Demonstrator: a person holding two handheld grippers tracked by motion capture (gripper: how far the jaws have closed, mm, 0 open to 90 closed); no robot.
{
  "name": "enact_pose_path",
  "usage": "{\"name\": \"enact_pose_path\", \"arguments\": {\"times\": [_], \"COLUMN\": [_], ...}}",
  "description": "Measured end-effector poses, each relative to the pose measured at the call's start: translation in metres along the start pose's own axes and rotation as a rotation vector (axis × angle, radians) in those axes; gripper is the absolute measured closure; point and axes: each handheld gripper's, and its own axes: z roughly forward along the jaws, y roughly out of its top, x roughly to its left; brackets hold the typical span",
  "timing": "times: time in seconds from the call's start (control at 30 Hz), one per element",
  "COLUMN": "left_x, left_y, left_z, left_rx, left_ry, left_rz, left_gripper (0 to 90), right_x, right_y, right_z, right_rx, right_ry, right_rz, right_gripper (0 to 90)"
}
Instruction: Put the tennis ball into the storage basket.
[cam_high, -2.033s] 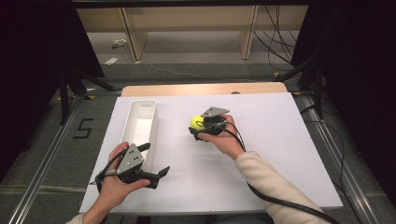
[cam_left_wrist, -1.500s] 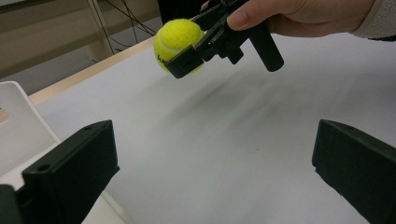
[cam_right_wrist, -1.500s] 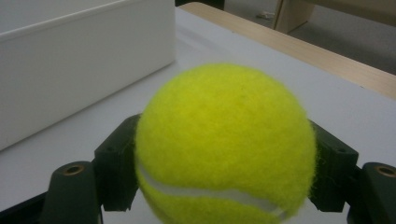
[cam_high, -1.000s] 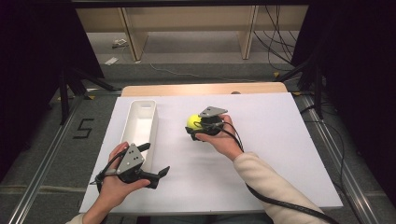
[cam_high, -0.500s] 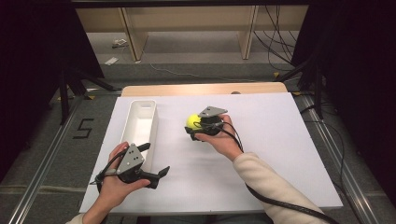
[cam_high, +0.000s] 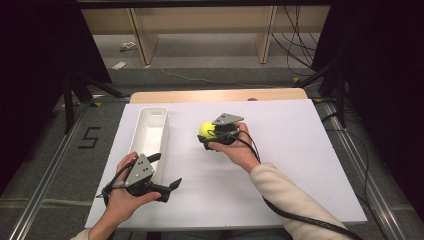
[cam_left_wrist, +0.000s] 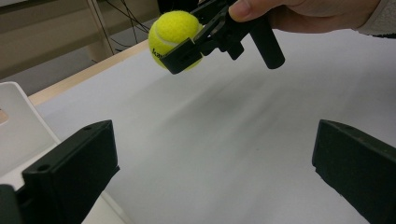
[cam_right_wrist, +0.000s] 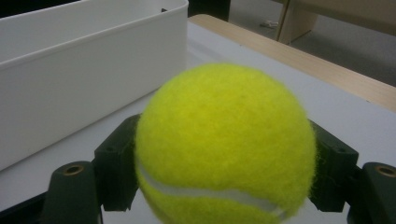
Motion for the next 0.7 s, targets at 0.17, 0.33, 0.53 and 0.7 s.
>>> {"name": "enact_pose_path", "arguments": {"times": [0.17, 0.33, 0.53, 0.7], "left_x": [-0.0001, 0.0001, -0.0001, -0.0003], "left_y": [0.0001, 0.0002, 0.0002, 0.0002], "left_z": [0.0, 0.0, 0.0, 0.0001], "left_rx": [-0.001, 0.0, 0.0, 0.0], "left_ry": [0.0, 0.002, 0.001, -0.002], "left_rz": [0.001, 0.002, 0.002, 0.003], "left_gripper": [0.0, 0.0, 0.0, 0.0], "right_x": [0.0004, 0.0014, 0.0032, 0.0046], "right_y": [0.0001, 0.0004, 0.0016, 0.0023], "right_z": [-0.0001, 0.0, -0.0005, -0.0007], "right_rx": [0.0, 0.0, -0.005, -0.008], "right_ry": [0.0, 0.002, 0.004, 0.009], "right_rz": [0.0, -0.003, 0.002, 0.0], "right_gripper": [26.6, 26.6, 26.6, 26.6]}}
